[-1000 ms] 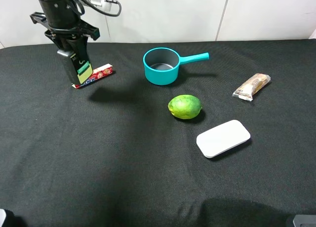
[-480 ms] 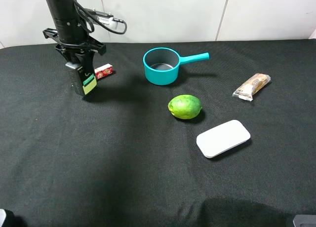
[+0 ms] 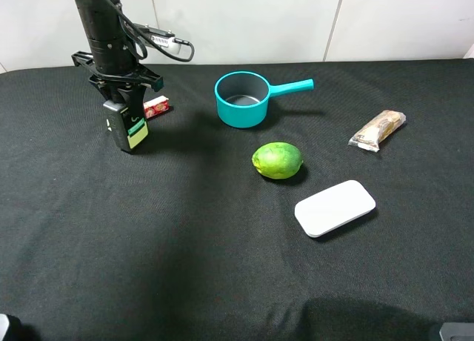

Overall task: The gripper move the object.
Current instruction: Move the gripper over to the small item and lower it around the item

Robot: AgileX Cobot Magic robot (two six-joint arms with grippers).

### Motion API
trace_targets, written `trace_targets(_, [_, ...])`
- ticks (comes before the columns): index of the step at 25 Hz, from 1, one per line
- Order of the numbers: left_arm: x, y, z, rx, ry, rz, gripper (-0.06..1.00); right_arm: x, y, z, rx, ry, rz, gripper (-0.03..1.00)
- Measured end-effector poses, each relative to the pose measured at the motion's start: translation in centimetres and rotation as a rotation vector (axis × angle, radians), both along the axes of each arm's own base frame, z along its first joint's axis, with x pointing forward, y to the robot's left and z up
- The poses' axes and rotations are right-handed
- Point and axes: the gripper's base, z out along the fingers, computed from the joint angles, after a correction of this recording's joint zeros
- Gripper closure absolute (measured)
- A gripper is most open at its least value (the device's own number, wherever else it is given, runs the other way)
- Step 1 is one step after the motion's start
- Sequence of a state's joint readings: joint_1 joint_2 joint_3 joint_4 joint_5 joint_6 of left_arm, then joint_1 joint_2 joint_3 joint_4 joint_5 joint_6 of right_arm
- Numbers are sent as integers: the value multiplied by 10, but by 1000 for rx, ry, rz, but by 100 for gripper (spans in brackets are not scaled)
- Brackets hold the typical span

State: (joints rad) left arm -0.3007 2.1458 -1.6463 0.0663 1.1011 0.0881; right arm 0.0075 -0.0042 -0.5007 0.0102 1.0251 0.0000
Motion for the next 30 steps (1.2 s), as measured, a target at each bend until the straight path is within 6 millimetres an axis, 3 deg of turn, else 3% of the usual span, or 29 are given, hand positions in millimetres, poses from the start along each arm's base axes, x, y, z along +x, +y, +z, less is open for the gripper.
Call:
trace_targets(21, [0, 1, 0, 11, -2, -5, 54, 0, 0, 0, 0, 0, 0, 27])
trace_targets(24, [-1, 1, 0, 15, 10, -4, 45, 0, 0, 0, 0, 0, 0, 27])
trace_targets(27, [-2, 2, 0, 21, 15, 37, 29, 0, 0, 0, 0, 0, 0, 27])
trace_targets(30, [-2, 3, 0, 38, 15, 63, 18, 0, 0, 0, 0, 0, 0, 27])
